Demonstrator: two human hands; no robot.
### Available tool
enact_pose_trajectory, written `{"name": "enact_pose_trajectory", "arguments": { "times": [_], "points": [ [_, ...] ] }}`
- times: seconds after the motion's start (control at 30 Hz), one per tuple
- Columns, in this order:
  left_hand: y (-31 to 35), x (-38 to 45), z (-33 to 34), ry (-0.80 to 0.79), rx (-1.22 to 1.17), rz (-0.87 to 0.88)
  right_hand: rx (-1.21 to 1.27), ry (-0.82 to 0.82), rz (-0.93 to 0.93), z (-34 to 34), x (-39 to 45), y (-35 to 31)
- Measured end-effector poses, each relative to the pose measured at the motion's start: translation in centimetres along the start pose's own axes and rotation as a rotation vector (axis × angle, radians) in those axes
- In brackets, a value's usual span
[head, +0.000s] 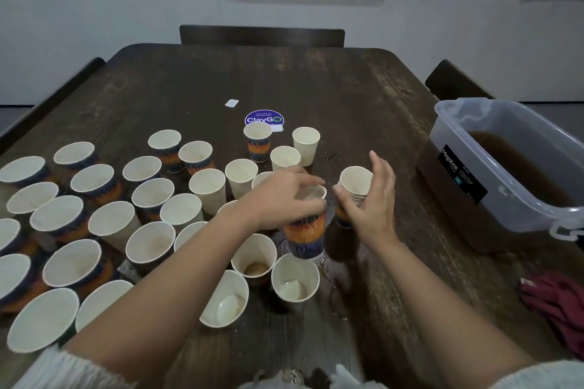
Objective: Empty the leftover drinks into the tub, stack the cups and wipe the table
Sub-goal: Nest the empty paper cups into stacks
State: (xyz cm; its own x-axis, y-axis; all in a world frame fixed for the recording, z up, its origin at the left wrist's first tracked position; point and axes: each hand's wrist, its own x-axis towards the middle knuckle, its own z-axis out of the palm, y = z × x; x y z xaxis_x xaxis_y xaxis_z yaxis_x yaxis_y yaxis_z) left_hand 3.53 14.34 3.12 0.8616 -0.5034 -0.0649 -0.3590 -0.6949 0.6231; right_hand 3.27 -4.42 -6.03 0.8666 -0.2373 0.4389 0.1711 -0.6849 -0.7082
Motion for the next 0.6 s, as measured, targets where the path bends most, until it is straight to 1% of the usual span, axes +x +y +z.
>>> {"name": "enact_pose_trajectory", "arguments": {
  "times": [0.13,0.23,0.33,0.4,0.47,0.53,0.6],
  "points": [
    [-0.2,-1.7,1.9,-0.092,0.007,-0.001,0.022,-0.023,-0.047,0.4,-1.2,-0.4],
    [-0.9,-2.2,3.1,-0.117,0.047,-0.008,0.056,-0.063,-0.059,0.4,-2.1,-0.6],
    [-1.7,-2.7,4.1,-0.168,0.092,0.023,0.111,-0.188,-0.072,0.6,-3.4,-0.4],
    [-2.2,-2.9,5.0,-0.27,0.167,0.03,0.109,-0.271,-0.076,1.0,-4.3,-0.1],
    [-2.6,-3.1,5.8,-0.36,0.284,0.026,0.083,-0.307,-0.065,1.1,-5.0,0.0],
    [-2.9,-3.2,6.6,-0.405,0.421,0.057,0.059,-0.319,-0.059,1.0,-5.2,-0.1],
    [-3.3,-3.1,7.4,-0.406,0.494,0.096,0.037,-0.327,-0.054,1.0,-5.2,0.0]
  ]
}}
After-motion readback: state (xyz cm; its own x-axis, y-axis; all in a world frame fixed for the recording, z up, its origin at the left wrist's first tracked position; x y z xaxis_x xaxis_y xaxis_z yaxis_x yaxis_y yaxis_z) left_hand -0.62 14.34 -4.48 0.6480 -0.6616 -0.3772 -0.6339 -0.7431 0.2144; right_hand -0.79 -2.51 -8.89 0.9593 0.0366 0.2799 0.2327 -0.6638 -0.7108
